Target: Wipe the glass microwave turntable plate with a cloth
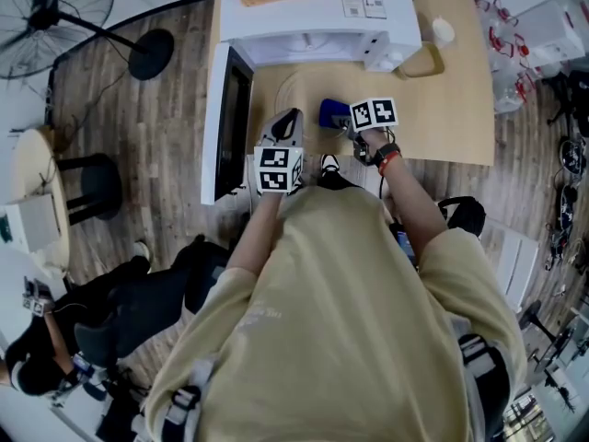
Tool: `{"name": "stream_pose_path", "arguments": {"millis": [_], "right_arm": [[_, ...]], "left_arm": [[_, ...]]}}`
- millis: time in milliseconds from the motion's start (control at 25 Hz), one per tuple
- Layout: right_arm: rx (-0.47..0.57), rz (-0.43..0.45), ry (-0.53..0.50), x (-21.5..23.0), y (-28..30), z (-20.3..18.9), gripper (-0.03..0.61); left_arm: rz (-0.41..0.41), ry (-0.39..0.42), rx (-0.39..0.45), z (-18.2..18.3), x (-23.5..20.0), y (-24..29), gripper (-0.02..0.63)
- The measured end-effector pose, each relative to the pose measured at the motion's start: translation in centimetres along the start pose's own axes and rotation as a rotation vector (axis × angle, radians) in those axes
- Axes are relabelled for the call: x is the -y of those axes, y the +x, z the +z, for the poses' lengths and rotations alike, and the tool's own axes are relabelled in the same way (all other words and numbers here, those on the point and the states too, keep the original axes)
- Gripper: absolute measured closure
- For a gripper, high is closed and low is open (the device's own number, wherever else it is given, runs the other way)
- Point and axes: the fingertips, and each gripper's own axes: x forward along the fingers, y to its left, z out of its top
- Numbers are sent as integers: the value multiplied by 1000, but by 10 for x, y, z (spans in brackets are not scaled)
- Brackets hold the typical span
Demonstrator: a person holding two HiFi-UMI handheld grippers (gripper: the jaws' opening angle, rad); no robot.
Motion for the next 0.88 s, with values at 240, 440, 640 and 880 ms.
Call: {"name": "stream_pose_path", "arguments": {"millis": [240, 440, 640, 880], "right_arm": [[47, -31, 53, 27, -22, 0, 428], [84, -66, 90, 49, -41, 2, 428], [109, -98, 105, 67, -57, 3, 428], [108, -117, 97, 73, -62, 4, 428]], "left_arm": [[-29, 16, -11, -1, 11, 7, 580], [-54, 34, -14, 0, 20, 12, 580], [-71, 42, -18, -1, 26, 12, 580], [-84, 47, -25, -4, 30, 13, 580]]}}
